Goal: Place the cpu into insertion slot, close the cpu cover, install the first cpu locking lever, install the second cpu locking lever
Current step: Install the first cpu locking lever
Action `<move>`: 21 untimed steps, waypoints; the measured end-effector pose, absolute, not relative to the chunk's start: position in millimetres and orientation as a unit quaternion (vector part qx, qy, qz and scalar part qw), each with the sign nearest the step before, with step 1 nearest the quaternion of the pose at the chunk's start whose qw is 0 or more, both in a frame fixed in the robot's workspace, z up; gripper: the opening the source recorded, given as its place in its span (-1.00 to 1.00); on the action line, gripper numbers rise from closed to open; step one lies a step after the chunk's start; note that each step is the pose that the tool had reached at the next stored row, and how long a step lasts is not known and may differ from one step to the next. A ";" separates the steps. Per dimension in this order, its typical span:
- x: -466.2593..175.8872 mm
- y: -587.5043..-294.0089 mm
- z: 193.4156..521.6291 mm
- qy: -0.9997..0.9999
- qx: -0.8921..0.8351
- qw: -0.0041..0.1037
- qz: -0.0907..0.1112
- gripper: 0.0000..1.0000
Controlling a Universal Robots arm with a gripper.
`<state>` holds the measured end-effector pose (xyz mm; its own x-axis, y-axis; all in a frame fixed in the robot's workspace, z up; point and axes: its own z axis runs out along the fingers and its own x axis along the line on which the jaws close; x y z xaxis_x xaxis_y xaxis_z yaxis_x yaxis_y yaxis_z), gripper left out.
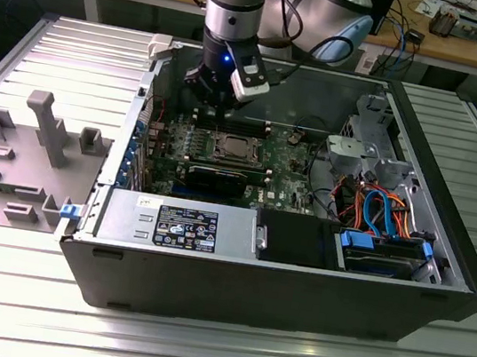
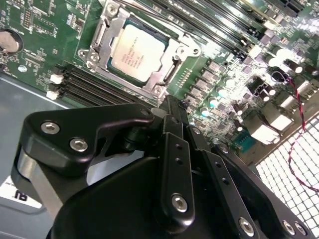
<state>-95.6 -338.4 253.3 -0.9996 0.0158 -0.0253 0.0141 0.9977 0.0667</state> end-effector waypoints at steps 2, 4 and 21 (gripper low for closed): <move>-97.2 -338.3 253.2 0.999 0.008 0.013 0.033 -0.79; -97.5 -338.3 253.2 0.999 0.007 0.013 0.033 -0.79; -107.6 -336.6 256.3 0.999 -0.012 0.012 0.034 -0.79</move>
<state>-107.6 -336.6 256.3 -0.9994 -0.0239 -0.0254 -0.0255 0.9974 0.0668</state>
